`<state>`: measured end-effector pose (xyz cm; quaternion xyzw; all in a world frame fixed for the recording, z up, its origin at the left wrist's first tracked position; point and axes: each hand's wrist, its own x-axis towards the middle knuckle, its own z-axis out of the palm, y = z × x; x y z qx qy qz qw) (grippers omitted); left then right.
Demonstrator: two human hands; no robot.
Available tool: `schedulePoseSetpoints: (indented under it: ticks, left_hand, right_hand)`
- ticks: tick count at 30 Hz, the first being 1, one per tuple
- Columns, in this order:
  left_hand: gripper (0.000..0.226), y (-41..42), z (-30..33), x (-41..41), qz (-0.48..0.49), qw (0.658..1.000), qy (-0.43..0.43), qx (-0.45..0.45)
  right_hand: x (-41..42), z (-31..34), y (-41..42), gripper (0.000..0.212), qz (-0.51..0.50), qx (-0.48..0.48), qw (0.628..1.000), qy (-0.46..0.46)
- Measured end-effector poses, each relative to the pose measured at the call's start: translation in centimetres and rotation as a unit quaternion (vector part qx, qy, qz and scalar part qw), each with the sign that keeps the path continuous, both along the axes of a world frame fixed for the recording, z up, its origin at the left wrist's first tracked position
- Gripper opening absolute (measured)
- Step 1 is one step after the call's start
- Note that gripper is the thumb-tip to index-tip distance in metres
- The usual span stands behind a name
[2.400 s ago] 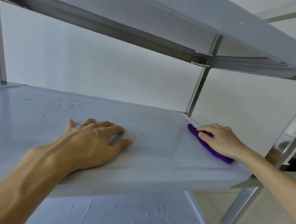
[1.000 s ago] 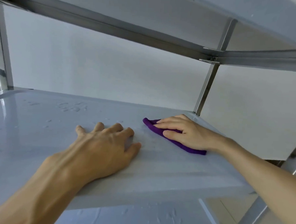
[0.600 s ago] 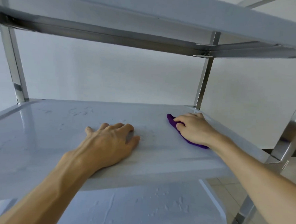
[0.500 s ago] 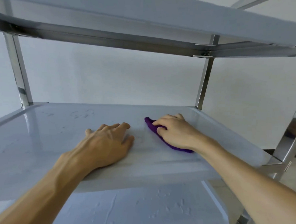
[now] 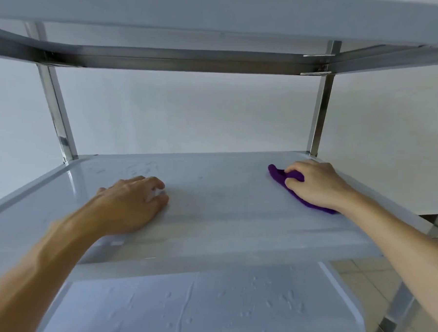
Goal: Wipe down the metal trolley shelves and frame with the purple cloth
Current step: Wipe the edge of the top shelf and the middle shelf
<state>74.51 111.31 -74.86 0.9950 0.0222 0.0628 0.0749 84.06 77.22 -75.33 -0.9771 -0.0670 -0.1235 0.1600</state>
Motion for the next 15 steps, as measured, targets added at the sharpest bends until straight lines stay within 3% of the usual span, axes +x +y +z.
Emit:
schedulePoseSetpoints:
  ticks: [3,8,12,15]
  left_hand:
    - [0.038,-0.4,-0.4,-0.5,-0.009,1.000,-0.018,0.014]
    - [0.036,0.0,-0.5,-0.1,-0.006,0.999,-0.029,0.021]
    - [0.039,-0.1,-0.6,0.2,0.026,0.999,-0.041,0.017]
    - [0.041,-1.8,0.2,0.2,0.035,0.991,-0.127,-0.004]
  right_hand:
    - [-0.7,-0.1,3.4,0.036,0.016,-0.014,1.000,0.009]
    - [-4.0,-0.1,11.5,0.033,0.169,-0.017,0.985,-0.041]
    - [-5.2,0.9,13.3,0.046,0.266,0.178,0.946,0.056]
    - [-4.0,2.3,10.8,0.041,0.193,0.251,0.949,0.005]
